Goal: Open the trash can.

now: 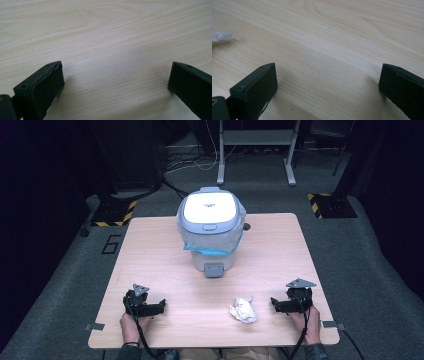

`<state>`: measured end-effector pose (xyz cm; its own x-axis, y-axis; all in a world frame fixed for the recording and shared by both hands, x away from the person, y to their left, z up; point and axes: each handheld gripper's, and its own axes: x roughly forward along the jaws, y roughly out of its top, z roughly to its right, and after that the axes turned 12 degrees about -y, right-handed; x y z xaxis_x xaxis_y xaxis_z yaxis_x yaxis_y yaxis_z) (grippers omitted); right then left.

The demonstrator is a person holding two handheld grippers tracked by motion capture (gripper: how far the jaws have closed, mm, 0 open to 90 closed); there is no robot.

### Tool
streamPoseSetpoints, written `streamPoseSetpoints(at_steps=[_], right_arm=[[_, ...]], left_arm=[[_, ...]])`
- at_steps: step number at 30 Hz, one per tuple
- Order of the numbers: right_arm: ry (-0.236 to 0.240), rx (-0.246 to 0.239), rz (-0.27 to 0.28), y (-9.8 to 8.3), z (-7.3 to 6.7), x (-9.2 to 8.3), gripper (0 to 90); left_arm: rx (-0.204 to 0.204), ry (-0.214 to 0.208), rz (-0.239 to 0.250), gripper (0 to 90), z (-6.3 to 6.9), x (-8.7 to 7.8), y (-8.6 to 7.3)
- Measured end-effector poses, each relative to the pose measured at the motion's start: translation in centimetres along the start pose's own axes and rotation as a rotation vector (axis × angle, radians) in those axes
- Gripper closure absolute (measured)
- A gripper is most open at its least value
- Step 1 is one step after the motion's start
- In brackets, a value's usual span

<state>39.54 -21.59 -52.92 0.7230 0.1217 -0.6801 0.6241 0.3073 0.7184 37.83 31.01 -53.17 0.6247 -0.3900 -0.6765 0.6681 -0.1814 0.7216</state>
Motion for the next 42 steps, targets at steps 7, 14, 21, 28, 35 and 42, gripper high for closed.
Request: streamPoseSetpoints(at_steps=[7, 14, 21, 28, 35, 42], right_arm=[[-0.001, -0.001, 0.002, 0.0, 0.0, 0.0, 1.5], [0.0, -0.003, 0.005, 0.0, 0.1, 0.0, 1.7], [0.0, -0.002, 0.005, 0.0, 0.1, 0.0, 1.7], [-0.002, -0.005, 0.005, 0.0, 0.1, 0.0, 1.7], [0.0, -0.003, 0.005, 0.0, 0.1, 0.0, 1.7], [-0.002, -0.004, 0.005, 0.0, 0.1, 0.0, 1.8]], left_arm=[[0.005, -0.003, -0.003, 0.2, 0.0, -0.1, 0.3], [0.024, -0.032, -0.004, 0.6, 0.3, -0.8, 1.4], [0.021, -0.069, -0.001, 0.4, 0.4, -1.1, 2.6], [0.039, -0.102, -0.013, 0.5, 0.9, -0.8, 3.5], [0.059, -0.15, -0.022, 0.8, 1.5, -0.8, 4.5], [0.072, -0.186, -0.026, 0.9, 2.3, -0.5, 5.6]])
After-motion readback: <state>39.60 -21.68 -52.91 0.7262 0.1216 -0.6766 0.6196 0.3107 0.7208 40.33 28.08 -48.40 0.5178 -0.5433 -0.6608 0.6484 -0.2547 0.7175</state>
